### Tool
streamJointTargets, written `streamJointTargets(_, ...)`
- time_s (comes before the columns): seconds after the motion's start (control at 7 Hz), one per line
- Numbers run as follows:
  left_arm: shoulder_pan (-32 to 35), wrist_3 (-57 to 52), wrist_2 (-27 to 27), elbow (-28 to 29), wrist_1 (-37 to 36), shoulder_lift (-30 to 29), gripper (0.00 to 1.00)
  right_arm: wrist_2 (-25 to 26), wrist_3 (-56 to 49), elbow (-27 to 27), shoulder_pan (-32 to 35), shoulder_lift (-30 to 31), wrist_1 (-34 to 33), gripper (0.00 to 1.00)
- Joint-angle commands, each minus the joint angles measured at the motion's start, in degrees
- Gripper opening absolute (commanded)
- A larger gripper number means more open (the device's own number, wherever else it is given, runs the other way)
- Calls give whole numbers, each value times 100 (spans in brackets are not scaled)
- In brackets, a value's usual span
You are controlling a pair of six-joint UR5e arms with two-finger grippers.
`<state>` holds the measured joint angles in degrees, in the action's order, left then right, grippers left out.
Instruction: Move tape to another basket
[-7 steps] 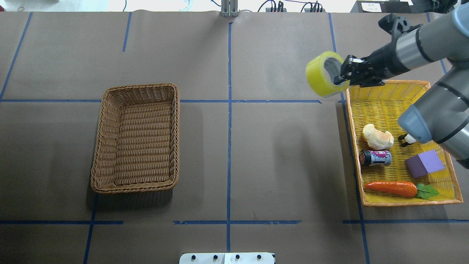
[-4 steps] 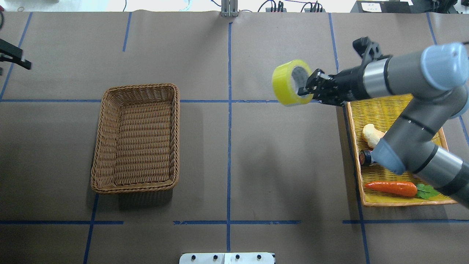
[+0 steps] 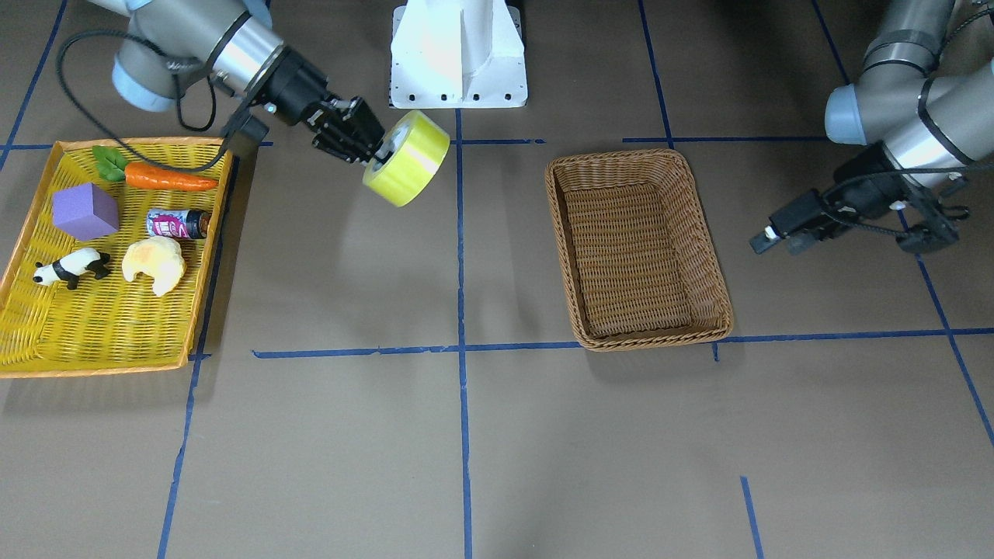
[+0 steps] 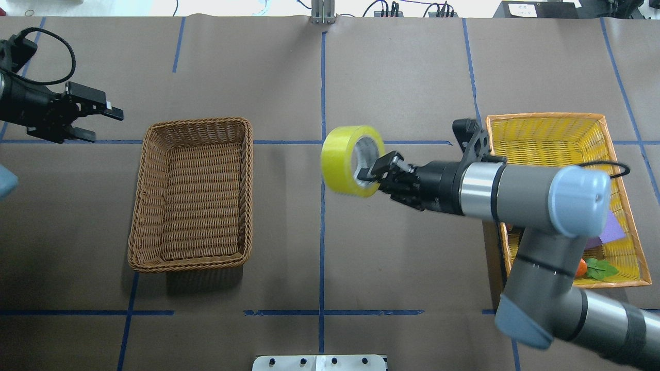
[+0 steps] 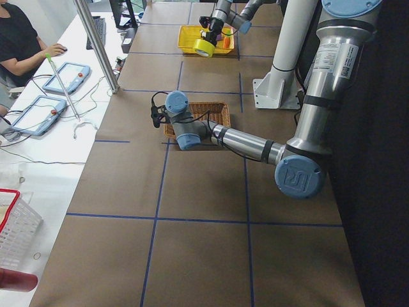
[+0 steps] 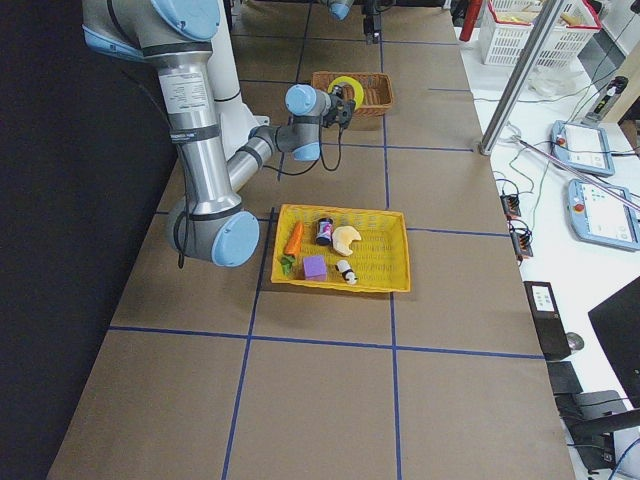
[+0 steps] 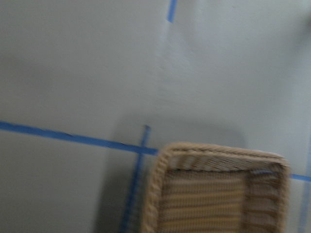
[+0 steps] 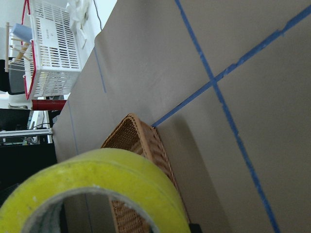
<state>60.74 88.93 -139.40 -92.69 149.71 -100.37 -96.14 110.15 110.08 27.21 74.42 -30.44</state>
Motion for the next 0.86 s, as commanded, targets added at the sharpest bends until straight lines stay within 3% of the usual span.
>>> streamJointTargets(0.0,-255,1963,61,-20,1634,-53,100,1066,147,180,-880,46,814,1)
streamJointTargets(0.29,-483,3455,612,-257,2725,-158,100,1562,147,163,-1366,73,1407,1)
streamJointTargets(0.71,-1481,5227,2164,-810,3536,-457,100,1546,112,154,-1648,-6,1655,1)
